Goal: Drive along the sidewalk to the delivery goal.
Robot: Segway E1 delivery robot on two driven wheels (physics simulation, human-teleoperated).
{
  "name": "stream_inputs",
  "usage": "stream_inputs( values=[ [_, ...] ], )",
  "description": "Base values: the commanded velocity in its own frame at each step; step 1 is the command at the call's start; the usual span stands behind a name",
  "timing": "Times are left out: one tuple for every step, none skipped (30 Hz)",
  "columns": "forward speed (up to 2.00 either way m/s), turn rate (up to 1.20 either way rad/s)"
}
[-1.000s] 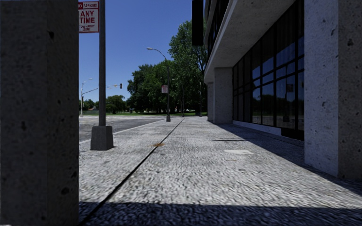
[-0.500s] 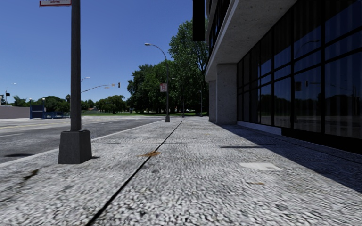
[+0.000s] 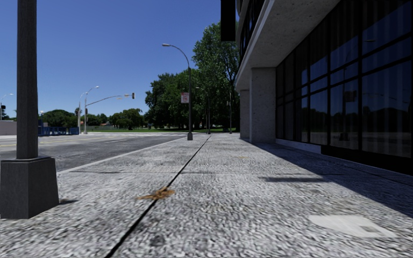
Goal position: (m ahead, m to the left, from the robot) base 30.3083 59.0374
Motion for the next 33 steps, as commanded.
stream_inputs(
  values=[
    [1.78,0.00],
    [1.74,0.00],
    [1.63,0.00],
    [1.63,0.00],
    [1.57,0.00],
    [1.59,0.00],
    [1.79,0.00],
    [1.79,0.00],
    [1.88,0.00],
    [1.90,0.00],
    [1.90,0.00],
    [1.92,0.00],
    [1.93,0.00],
    [1.96,0.00],
    [1.96,0.00],
    [1.98,0.00],
    [1.99,0.00],
    [1.99,0.00],
    [1.99,0.00],
    [1.99,0.00],
    [2.00,0.00],
    [2.00,0.00],
    [2.00,0.00],
    [2.00,0.00],
    [2.00,0.00],
    [2.00,0.00],
    [2.00,0.00],
    [2.00,0.00],
    [2.00,0.00],
    [2.00,0.00],
    [2.00,0.00],
    [2.00,0.00],
    [2.00,0.00]
  ],
)
